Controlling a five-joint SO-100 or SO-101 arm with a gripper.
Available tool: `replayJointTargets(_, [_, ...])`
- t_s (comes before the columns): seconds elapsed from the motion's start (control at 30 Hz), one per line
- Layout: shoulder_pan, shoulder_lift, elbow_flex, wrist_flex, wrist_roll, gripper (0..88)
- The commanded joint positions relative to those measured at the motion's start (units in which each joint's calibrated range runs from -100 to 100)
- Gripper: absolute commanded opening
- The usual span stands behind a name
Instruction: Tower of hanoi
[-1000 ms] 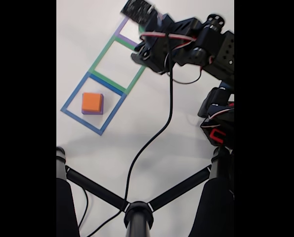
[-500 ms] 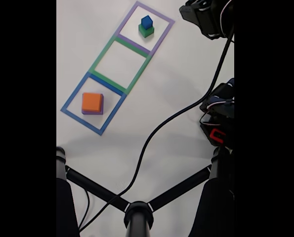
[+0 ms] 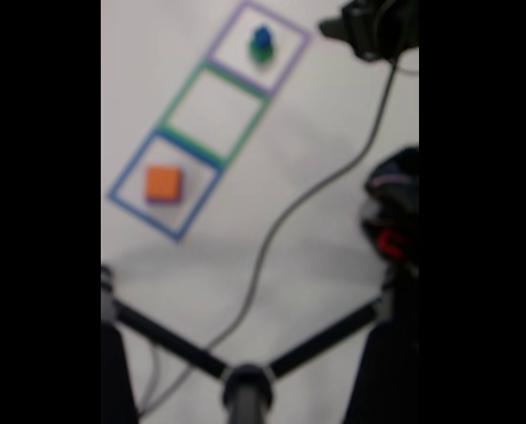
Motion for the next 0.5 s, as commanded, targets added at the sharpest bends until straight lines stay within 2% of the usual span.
replayJointTargets(0.0, [0.93,-7.52,19.53,-18.22,0.99,24.5])
replayJointTargets(0.13, [1.31,-8.96,34.43,-34.65,0.99,26.1])
replayJointTargets(0.27, [1.99,-6.39,48.88,-55.7,0.99,26.7])
replayJointTargets(0.47, [2.91,4.74,57.88,-77.47,0.99,26.8])
